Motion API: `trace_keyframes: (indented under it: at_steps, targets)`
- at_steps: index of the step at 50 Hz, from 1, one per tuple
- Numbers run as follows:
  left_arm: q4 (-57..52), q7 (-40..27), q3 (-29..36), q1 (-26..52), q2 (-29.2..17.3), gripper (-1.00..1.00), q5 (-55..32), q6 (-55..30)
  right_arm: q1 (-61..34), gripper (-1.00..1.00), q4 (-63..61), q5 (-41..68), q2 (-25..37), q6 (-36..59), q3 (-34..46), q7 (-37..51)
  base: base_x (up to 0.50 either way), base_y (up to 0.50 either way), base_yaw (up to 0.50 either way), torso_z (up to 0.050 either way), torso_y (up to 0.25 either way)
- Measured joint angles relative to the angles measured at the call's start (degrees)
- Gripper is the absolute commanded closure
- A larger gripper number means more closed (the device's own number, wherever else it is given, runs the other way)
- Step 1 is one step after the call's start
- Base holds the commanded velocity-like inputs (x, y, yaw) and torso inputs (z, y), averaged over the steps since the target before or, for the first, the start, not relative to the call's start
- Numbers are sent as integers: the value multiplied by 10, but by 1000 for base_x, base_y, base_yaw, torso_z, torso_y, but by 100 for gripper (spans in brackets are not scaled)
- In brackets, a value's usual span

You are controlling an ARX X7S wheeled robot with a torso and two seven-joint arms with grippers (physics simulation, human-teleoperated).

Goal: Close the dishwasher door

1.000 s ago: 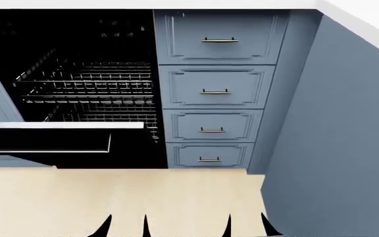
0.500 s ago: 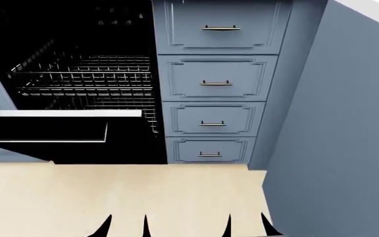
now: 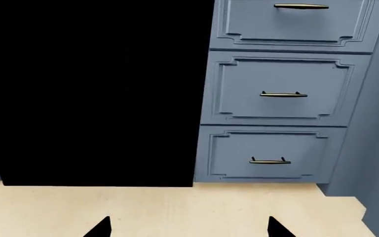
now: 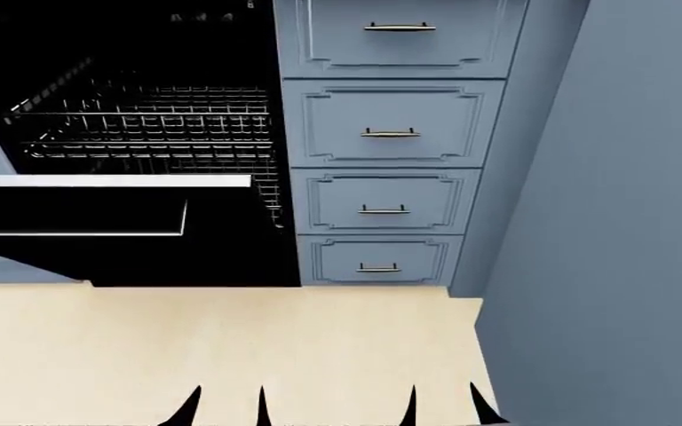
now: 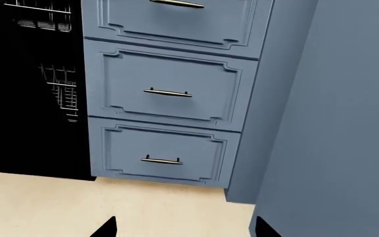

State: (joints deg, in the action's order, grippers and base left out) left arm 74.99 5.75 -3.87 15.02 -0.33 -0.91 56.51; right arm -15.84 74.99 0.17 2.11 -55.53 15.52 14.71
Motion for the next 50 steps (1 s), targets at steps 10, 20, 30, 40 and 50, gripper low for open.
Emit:
trace_keyframes:
  at_steps: [10, 20, 30, 40, 50]
  targets:
    - [0, 0, 0, 0, 0, -100, 0, 0, 0, -100, 0, 0, 0, 1, 0, 0, 0, 0, 0, -50, 0]
    - [0, -1, 0, 0, 0, -100, 0, -1, -1, -100, 0, 0, 0, 1, 0, 0, 0, 0, 0, -50, 0]
    - [0, -2, 0, 1, 0, -100, 0, -1, 0, -100, 0, 0, 0, 1, 0, 1, 0, 0, 0, -50, 0]
    - [0, -2, 1, 1, 0, -100, 1, -1, 0, -100, 0, 0, 0, 1, 0, 1, 0, 0, 0, -50, 0]
    - [0, -4, 2, 1, 0, -100, 1, -2, -1, -100, 0, 0, 0, 3, 0, 1, 0, 0, 0, -50, 0]
